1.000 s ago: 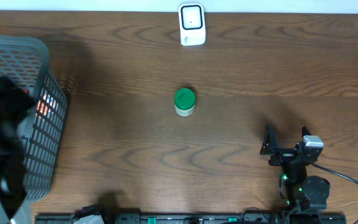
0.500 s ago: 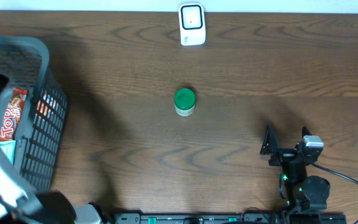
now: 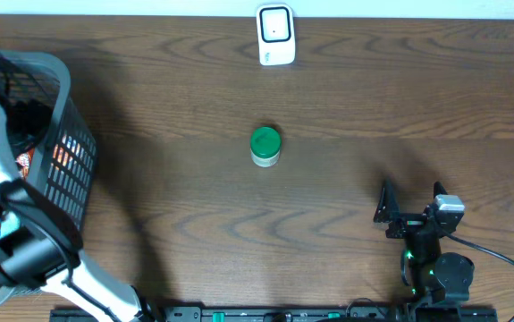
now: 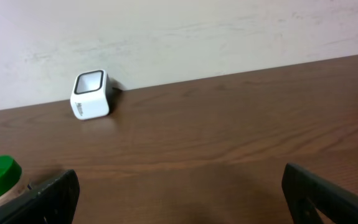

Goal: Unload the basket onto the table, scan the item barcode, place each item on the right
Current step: 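Reach into the basket and grasp the orange Kleenex pack with left gripper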

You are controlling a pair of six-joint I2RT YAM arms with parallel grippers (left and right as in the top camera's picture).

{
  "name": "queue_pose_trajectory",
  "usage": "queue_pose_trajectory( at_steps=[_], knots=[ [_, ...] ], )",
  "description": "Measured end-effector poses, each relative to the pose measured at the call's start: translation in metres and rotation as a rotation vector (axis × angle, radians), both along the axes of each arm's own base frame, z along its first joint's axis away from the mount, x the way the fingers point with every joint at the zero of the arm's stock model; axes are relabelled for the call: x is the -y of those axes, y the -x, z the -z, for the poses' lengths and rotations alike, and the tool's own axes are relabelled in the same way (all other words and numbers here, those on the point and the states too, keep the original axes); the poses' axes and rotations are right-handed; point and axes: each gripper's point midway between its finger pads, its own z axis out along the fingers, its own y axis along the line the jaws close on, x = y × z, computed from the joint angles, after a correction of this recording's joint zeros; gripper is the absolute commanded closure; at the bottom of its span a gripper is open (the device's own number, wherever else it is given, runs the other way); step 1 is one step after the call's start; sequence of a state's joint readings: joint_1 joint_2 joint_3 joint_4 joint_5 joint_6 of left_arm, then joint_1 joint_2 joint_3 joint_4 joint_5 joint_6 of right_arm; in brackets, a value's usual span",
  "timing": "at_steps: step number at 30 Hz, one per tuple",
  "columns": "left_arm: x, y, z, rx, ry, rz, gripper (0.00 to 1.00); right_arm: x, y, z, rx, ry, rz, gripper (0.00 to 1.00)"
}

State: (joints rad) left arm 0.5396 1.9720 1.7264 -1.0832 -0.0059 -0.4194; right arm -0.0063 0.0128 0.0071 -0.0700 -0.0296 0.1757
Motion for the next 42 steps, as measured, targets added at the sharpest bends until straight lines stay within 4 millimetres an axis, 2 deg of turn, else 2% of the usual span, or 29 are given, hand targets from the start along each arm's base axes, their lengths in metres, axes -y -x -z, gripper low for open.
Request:
queue_pose_trajectory(
  at_steps=[5, 9, 16, 23, 24, 26, 28, 37, 38, 42],
  knots=[
    [0.005, -0.007, 0.033, -0.050, 0.043, 0.016, 0.02, 0.000, 0.000, 0.000, 0.000, 0.000, 0.000, 0.01],
    [0.003, -0.008, 0.049, -0.071, 0.059, 0.011, 0.02, 0.000, 0.000, 0.000, 0.000, 0.000, 0.000, 0.01],
    [0.004, -0.010, 0.067, -0.087, 0.086, 0.009, 0.02, 0.000, 0.000, 0.000, 0.000, 0.000, 0.000, 0.01],
    [0.004, -0.012, 0.068, -0.082, 0.088, 0.010, 0.03, 0.000, 0.000, 0.000, 0.000, 0.000, 0.000, 0.01],
    [0.005, -0.011, 0.068, -0.085, 0.089, 0.009, 0.08, 0.000, 0.000, 0.000, 0.000, 0.000, 0.000, 0.01],
    [0.006, -0.009, 0.068, -0.092, 0.095, 0.004, 0.13, 0.000, 0.000, 0.000, 0.000, 0.000, 0.000, 0.01],
    [0.008, -0.007, 0.068, -0.098, 0.103, 0.000, 0.23, 0.000, 0.000, 0.000, 0.000, 0.000, 0.000, 0.01],
    [0.012, 0.003, 0.068, -0.144, 0.115, 0.007, 0.89, 0.000, 0.000, 0.000, 0.000, 0.000, 0.000, 0.01],
    [0.012, 0.004, 0.067, -0.145, 0.115, -0.001, 0.92, 0.000, 0.000, 0.000, 0.000, 0.000, 0.000, 0.01],
    [0.013, 0.009, 0.064, -0.155, 0.125, -0.005, 0.93, 0.000, 0.000, 0.000, 0.000, 0.000, 0.000, 0.01]
  ],
)
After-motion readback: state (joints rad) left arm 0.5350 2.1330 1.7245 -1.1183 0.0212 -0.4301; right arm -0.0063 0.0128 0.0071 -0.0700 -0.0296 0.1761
